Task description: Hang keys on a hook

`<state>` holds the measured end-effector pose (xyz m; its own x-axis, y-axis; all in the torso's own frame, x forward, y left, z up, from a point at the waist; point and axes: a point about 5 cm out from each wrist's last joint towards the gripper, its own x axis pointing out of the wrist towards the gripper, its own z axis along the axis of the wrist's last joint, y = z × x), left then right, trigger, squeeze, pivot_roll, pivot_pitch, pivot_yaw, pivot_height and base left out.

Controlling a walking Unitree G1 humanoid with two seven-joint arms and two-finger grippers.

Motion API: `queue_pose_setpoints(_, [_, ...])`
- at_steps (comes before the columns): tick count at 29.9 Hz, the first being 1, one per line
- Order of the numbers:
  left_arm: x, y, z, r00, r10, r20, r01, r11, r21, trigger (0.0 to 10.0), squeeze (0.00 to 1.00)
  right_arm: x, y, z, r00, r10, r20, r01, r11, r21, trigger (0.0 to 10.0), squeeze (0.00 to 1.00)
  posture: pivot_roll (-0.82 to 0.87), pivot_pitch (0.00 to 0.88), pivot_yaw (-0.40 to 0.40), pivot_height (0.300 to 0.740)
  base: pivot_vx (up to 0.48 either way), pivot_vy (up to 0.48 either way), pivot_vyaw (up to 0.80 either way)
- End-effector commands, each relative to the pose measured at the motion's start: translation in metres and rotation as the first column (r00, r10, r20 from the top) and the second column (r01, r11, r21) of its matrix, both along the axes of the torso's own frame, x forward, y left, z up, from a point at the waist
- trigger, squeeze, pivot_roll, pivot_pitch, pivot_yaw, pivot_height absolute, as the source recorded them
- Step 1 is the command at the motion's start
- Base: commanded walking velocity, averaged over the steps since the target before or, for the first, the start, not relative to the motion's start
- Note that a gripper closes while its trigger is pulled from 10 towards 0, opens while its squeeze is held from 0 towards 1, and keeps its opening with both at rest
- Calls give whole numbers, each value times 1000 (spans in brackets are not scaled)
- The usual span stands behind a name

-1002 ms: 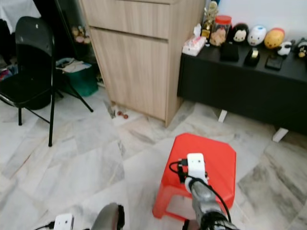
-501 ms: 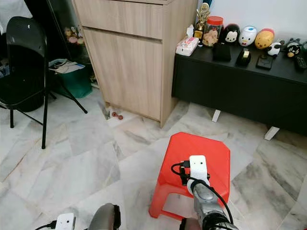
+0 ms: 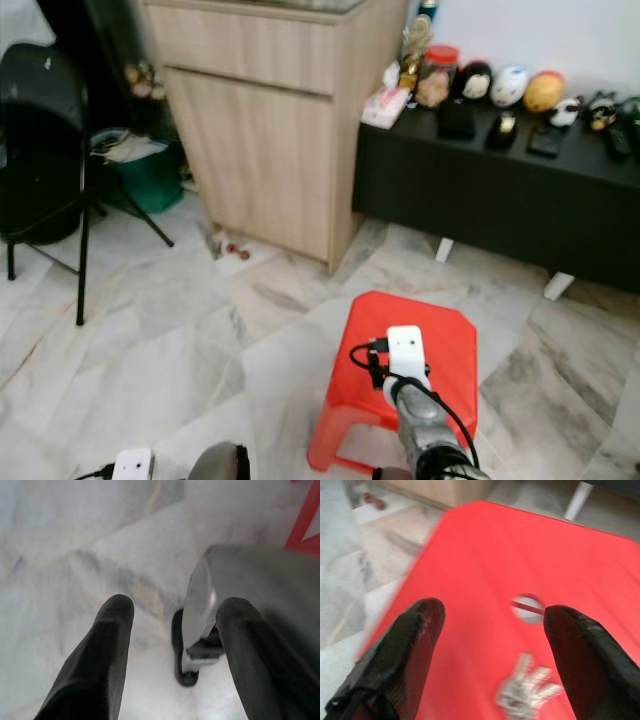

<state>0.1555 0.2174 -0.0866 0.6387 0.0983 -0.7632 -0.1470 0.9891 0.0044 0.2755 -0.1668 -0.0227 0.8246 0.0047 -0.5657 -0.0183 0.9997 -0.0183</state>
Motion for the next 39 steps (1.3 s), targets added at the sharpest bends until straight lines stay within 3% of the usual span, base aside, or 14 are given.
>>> queue_pose_setpoints(1, [-5, -1, -2, 1000, -6, -14, 6, 1000, -7, 10000, 0, 2, -1, 2, 1000, -12, 8, 12, 1000, 4, 10000, 0, 31, 25, -13, 617, 285, 0, 0])
queue_pose_setpoints(16, [-5, -1, -2, 1000, -8, -17, 8, 1000, -9, 10000, 0, -9, -2, -8, 998, -18, -52, 19, 1000, 12, 10000, 0, 31, 28, -12, 617, 73, 0, 0])
queue_pose_setpoints(29, [-7, -1, -3, 1000, -12, -19, 12, 1000, -9, 10000, 0, -18, 1, -18, 988, -26, -149, 42, 993, 106, 10000, 0, 39, 21, -15, 617, 0, 0, 0])
queue_pose_setpoints(30, [-7, -1, -3, 1000, -11, -18, 11, 1000, -9, 10000, 0, -18, 1, -18, 988, -29, -152, 47, 993, 113, 10000, 949, 39, 21, -15, 617, 0, 0, 0])
queue_pose_setpoints(31, [-7, -1, -3, 1000, -10, -18, 10, 1000, -9, 10000, 0, -18, 1, -18, 986, -39, -160, 58, 991, 118, 10000, 1000, 36, 34, -15, 617, 0, 0, 0])
queue_pose_setpoints(35, [-8, -1, -3, 1000, -8, -20, 8, 1000, -9, 10000, 0, -18, 3, -19, 984, -14, -176, 33, 994, 106, 10000, 1000, 40, 33, -15, 617, 0, 0, 0])
queue_pose_setpoints(36, [-8, -1, -3, 1000, -8, -20, 7, 1000, -9, 10000, 0, -18, 3, -19, 984, -11, -175, 30, 994, 107, 10000, 0, 39, 34, -15, 617, 0, 0, 0])
queue_pose_setpoints(39, [-8, -1, -3, 1000, -6, -20, 6, 1000, -8, 10000, 0, -18, 4, -19, 984, -10, -180, 30, 994, 106, 10000, 0, 37, 43, -15, 617, 0, 0, 0])
